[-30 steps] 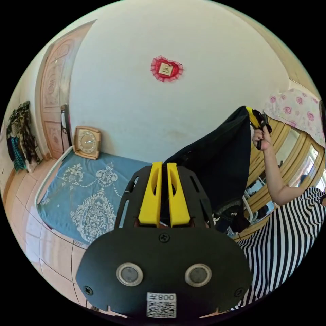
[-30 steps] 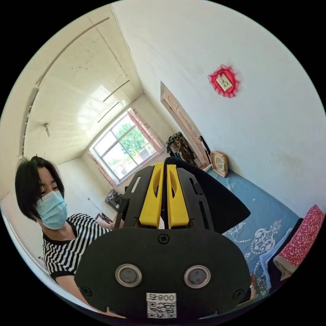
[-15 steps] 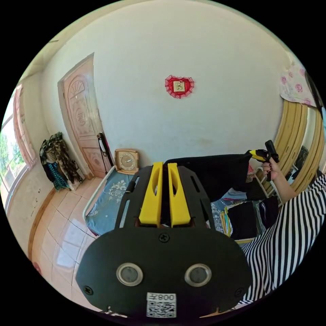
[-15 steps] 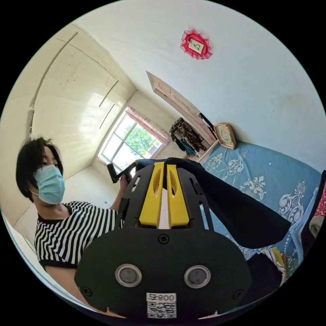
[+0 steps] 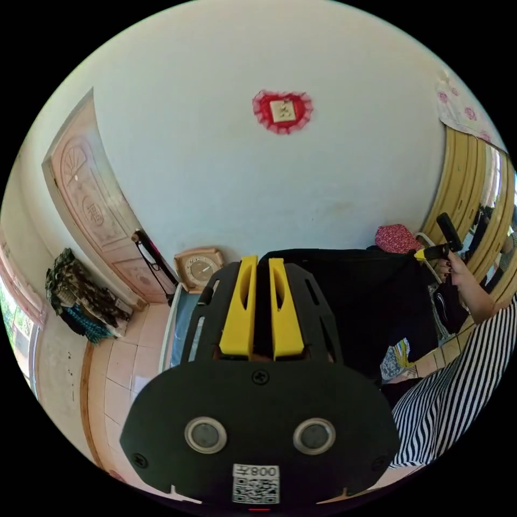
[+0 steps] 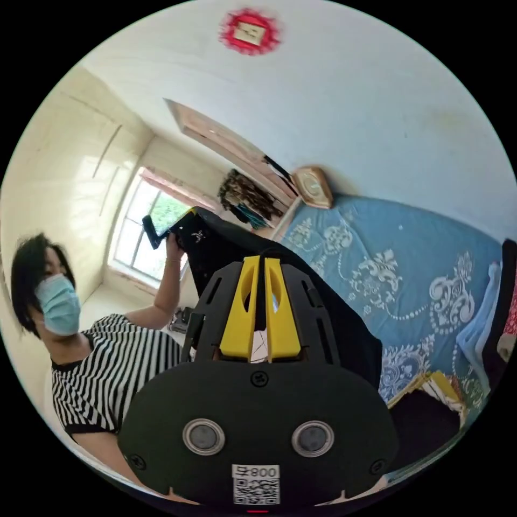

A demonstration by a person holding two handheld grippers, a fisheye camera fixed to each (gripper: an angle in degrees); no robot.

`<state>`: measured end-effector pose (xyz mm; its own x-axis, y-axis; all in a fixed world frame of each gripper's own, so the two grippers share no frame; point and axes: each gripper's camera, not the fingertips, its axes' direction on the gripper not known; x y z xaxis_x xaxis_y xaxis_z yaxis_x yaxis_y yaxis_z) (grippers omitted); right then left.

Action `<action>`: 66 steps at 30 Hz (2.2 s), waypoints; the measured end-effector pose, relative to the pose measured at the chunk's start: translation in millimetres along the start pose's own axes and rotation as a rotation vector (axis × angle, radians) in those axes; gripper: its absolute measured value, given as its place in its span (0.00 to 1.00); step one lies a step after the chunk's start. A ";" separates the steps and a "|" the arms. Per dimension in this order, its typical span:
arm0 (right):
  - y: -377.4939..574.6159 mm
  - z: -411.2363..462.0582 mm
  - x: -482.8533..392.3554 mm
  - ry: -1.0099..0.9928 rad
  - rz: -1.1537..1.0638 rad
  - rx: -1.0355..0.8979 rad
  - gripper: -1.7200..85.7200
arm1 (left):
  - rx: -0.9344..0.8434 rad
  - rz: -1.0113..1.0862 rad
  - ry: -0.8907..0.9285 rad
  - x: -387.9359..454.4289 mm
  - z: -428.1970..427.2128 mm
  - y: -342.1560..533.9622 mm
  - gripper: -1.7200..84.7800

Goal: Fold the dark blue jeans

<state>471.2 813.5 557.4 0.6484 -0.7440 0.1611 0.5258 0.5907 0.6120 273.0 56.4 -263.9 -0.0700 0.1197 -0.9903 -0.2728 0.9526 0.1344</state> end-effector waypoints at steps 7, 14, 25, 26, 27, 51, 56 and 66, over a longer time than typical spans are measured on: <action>-63.1 115.7 161.7 0.223 0.500 -0.259 0.06 | -0.430 -0.351 0.247 -197.7 191.0 30.8 0.10; -85.7 158.6 212.4 0.272 0.706 -0.340 0.07 | -0.764 -0.885 0.621 -287.5 244.5 199.9 0.14; -294.4 313.8 268.0 0.288 0.280 -0.584 0.12 | -0.733 -1.508 0.718 -342.3 220.3 292.8 0.18; -317.5 338.9 275.3 0.284 0.231 -0.615 0.12 | -0.661 -1.568 0.716 -350.3 214.9 297.1 0.18; -328.9 351.9 278.8 0.285 0.206 -0.633 0.12 | -0.629 -1.594 0.712 -354.4 212.1 299.1 0.18; -382.2 562.4 267.6 0.513 -0.276 -0.990 0.05 | -0.195 -1.719 0.808 -369.2 73.3 338.3 0.06; -357.3 487.6 199.3 0.433 -0.343 -0.874 0.04 | -0.078 -1.539 0.816 -359.9 -18.6 305.8 0.05; -297.7 260.1 77.0 0.385 -0.287 -0.447 0.04 | -0.064 -0.967 0.773 -321.6 -217.4 204.8 0.05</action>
<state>221.4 499.1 589.0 0.5552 -0.7757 -0.3000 0.8317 0.5198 0.1950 31.0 152.2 89.5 -0.3556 -0.8413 -0.4071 -0.5720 0.5404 -0.6171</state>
